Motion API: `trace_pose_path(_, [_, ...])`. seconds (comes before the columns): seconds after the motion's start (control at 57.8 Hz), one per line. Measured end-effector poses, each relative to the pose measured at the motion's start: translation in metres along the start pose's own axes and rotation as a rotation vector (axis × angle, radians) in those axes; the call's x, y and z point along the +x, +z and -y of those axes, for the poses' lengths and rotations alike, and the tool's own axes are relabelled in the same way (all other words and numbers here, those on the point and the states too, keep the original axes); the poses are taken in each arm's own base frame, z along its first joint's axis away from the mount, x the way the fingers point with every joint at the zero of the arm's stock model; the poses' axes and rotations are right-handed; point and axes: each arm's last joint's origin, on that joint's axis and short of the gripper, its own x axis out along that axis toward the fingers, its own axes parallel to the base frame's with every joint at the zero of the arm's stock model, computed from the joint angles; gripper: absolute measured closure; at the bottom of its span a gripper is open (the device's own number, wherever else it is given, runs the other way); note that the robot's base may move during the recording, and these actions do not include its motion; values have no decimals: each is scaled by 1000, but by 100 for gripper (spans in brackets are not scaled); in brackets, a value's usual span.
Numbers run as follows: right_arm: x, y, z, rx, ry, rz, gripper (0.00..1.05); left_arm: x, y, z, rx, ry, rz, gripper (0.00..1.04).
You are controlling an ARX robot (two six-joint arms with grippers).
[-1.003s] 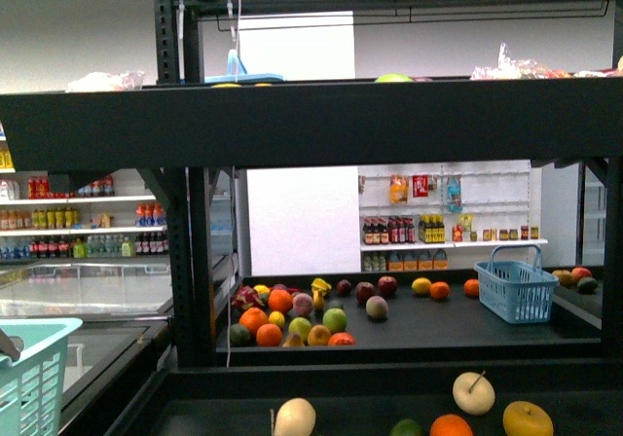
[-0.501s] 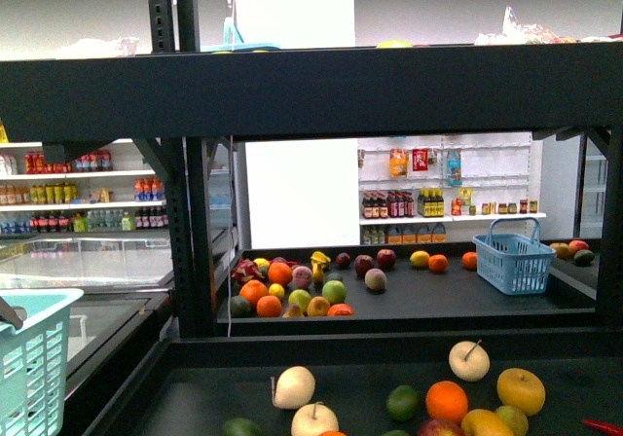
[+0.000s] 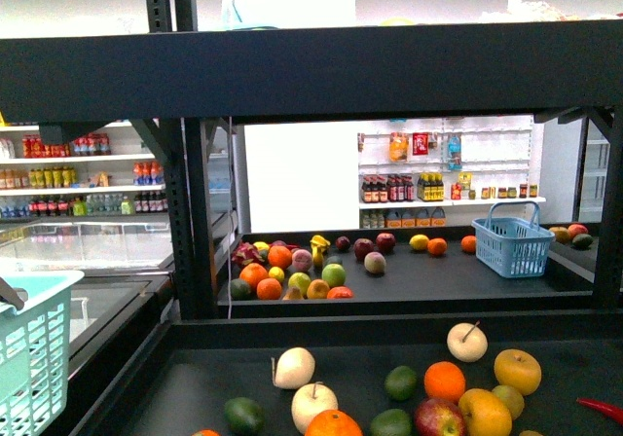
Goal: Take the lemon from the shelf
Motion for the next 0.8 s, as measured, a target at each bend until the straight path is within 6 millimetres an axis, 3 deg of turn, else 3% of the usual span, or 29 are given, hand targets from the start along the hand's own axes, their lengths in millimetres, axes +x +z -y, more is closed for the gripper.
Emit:
trace_pose_path(0.415, [0,0,0,0,0,0,2,44,5,2,-16,4,7,8])
trace_pose_path(0.657, [0,0,0,0,0,0,2,57,8,1,-11,-3,24,8])
trace_pose_path(0.795, [0,0,0,0,0,0,2,57,8,2,-8,-6,28,30])
